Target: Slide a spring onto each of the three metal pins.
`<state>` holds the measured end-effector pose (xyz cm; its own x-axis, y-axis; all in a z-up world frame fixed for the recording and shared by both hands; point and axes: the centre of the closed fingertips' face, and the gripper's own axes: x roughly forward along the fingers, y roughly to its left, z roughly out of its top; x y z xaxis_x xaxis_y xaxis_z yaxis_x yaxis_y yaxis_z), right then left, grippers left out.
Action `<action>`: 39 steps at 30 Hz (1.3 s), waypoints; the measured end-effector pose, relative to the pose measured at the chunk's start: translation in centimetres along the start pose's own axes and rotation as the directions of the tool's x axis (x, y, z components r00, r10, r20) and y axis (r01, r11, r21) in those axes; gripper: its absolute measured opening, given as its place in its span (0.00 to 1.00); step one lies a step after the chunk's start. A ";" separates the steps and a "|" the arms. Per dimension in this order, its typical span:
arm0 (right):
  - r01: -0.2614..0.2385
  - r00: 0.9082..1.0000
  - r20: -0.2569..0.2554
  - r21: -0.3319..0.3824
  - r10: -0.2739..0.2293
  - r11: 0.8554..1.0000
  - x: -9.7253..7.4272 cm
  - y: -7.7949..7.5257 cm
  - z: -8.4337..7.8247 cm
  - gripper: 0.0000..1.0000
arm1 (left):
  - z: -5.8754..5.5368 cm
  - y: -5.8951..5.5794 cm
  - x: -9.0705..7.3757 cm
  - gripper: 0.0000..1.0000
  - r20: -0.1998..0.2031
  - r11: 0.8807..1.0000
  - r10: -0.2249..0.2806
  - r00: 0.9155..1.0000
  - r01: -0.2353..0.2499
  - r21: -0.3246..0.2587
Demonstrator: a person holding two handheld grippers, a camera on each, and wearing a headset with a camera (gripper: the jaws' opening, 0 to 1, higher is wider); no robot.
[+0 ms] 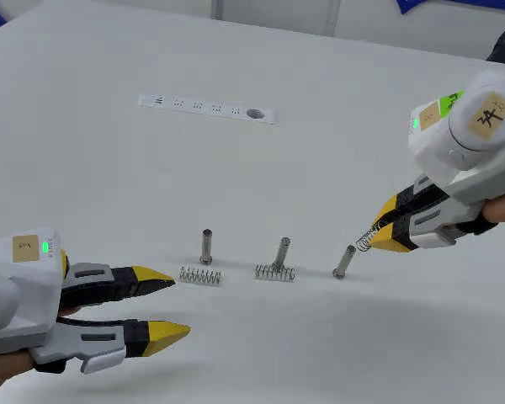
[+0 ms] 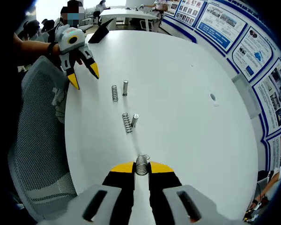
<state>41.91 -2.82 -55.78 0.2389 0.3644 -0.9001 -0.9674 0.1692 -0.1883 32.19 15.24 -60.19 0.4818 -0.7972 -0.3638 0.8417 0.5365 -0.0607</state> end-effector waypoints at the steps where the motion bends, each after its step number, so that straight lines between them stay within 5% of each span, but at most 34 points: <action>1: -0.001 1.000 -0.005 0.003 0.001 1.000 0.2 -0.2 -0.1 0.12 | 0.0 0.1 0.0 0.37 0.001 1.000 0.003 1.000 -0.003 -0.002; 15: -0.048 0.998 -0.048 0.014 0.049 0.999 2.6 -1.1 -0.6 0.12 | -0.2 0.3 -0.2 0.36 0.003 1.000 0.016 1.000 -0.016 -0.019; 39: -0.116 0.986 -0.117 0.025 0.118 0.993 7.6 0.1 -2.0 0.12 | -0.6 0.7 0.1 0.36 0.003 0.999 0.025 1.000 -0.025 -0.042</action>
<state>43.48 -1.91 -63.42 0.1118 0.2721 -0.9558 -0.9862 0.1483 -0.0731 32.63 15.72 -60.81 0.5037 -0.7841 -0.3625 0.8185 0.5674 -0.0901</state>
